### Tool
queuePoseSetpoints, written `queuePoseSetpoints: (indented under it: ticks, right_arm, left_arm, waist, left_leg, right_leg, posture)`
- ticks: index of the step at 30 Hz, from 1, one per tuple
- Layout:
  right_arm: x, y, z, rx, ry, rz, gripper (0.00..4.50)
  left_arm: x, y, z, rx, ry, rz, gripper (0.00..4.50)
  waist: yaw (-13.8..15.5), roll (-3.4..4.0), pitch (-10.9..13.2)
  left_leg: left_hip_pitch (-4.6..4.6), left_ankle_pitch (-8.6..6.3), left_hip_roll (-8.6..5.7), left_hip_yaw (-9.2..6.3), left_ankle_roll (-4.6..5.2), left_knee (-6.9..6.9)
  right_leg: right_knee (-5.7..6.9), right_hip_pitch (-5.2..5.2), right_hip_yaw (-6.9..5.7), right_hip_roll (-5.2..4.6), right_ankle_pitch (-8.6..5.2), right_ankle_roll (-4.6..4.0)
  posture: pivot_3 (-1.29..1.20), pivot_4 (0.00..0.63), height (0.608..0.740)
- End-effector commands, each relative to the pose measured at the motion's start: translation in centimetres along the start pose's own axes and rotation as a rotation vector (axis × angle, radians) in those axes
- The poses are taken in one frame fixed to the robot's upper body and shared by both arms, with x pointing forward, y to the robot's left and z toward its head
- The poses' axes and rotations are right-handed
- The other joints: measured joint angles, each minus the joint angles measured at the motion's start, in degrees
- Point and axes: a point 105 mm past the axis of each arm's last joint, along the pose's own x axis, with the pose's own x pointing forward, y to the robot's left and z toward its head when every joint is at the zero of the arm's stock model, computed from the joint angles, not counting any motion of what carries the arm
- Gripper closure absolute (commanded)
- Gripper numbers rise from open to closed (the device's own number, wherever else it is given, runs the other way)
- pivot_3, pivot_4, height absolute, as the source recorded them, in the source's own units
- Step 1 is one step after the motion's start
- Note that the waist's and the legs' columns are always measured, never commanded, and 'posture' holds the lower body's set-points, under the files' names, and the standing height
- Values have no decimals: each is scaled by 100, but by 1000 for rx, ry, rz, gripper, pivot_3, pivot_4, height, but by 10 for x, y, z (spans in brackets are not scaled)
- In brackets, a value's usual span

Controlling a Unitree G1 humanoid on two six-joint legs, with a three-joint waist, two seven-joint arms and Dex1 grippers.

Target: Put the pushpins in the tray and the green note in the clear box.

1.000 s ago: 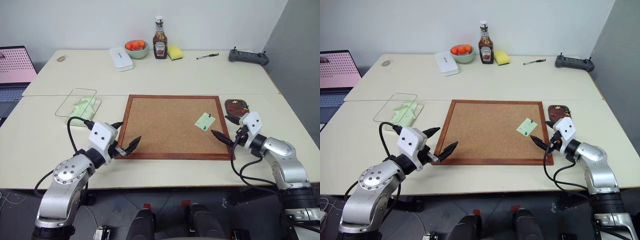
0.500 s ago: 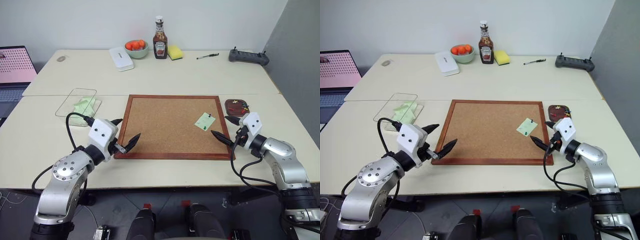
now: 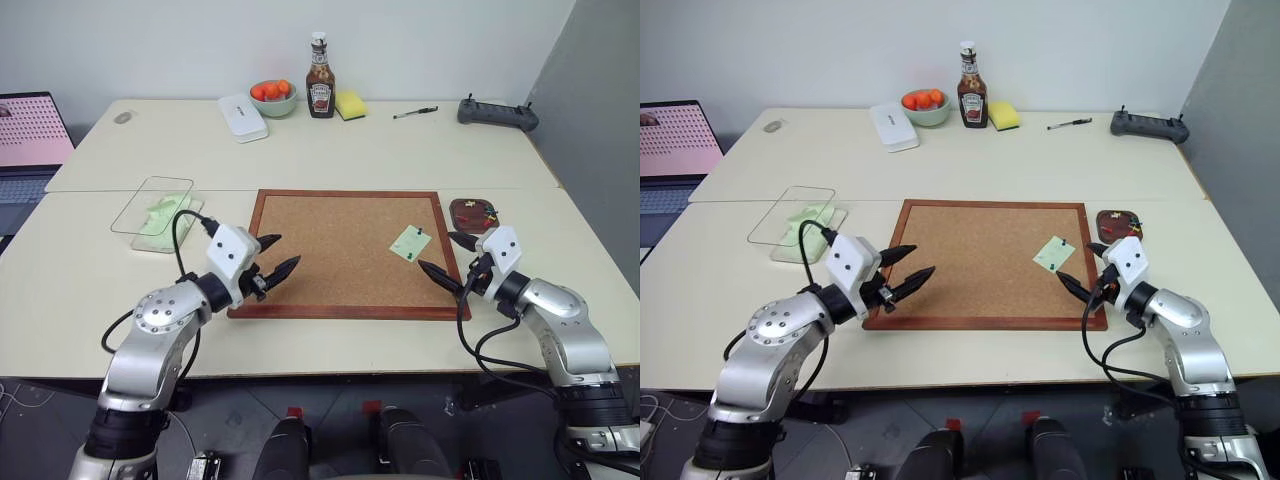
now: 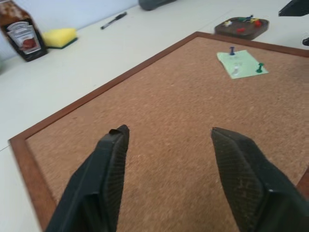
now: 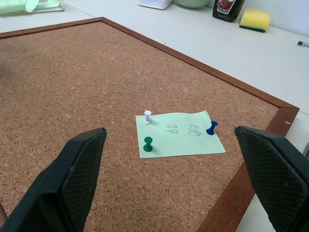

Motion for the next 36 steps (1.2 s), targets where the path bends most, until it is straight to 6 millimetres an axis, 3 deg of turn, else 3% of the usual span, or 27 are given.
queuePoseSetpoints:
  ticks: [1,10,17,28,31,36]
  right_arm:
    - [2,-2,17,-18,-56,-17,0]
    - [18,-11,15,41,-6,-53,0]
    - [38,-29,4,100,85,-111,0]
    - [64,-51,-3,131,119,-150,0]
    - [67,-52,-7,134,128,-151,447]
    - [69,-52,-11,136,131,-148,1560]
  left_arm:
    - [19,-9,1,-3,-24,-59,2772]
    - [55,-24,-28,-23,30,-107,4430]
    - [61,-39,-60,-72,107,-180,4468]
    - [61,-44,-61,-55,109,-210,4468]
    - [60,-45,-61,-56,109,-216,4500]
    - [59,-47,-61,-55,112,-222,4500]
  waist:
    - [-13,0,0]
    - [-12,1,0]
    - [-4,8,-4]
    - [-8,19,-11]
    - [-9,20,-11]
    - [-13,20,-12]
  left_leg:
    - [0,0,0,1,0,0]
    - [0,0,0,0,0,1]
    - [4,0,-1,-1,0,0]
    - [13,1,-4,-1,1,2]
    - [13,1,-4,-1,1,1]
    - [13,1,-4,0,1,1]
  right_leg:
    - [0,1,0,0,1,2]
    - [2,1,1,1,20,33]
    - [4,2,2,1,21,34]
    - [5,13,1,-2,22,36]
    - [5,13,1,-2,22,36]
    - [5,13,2,-1,22,36]
  posture:
    - [0,150,740]
    - [0,150,740]
    - [0,150,740]
    - [0,150,740]
    - [0,150,740]
    - [0,150,740]
